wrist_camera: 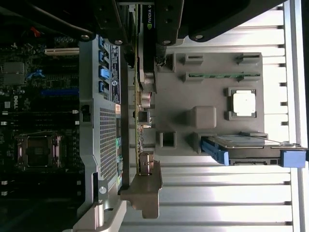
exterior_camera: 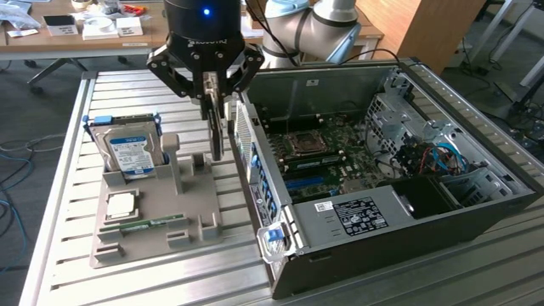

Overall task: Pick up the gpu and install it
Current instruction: 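Pick up the gpu and move the gpu toward the slot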

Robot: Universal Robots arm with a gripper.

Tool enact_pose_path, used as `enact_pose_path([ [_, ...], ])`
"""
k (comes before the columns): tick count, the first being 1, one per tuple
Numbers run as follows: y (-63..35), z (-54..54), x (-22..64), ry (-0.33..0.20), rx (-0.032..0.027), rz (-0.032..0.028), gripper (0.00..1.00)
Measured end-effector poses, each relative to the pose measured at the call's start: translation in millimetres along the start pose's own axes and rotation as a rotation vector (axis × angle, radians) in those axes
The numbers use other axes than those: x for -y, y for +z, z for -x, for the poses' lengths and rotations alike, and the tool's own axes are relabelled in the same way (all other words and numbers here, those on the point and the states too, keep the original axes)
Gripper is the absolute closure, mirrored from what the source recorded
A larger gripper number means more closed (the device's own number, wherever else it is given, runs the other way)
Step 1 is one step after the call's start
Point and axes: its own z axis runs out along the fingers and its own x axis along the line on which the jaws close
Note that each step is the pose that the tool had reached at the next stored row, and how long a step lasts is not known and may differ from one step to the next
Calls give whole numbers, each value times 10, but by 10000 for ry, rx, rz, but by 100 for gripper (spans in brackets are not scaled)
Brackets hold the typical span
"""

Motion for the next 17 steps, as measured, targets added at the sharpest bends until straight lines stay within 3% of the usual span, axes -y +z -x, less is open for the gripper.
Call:
enact_pose_path([
  [9,3,121,-9,-1,-1,1,73],
  [17,7,299,-19,0,-1,19,73],
])
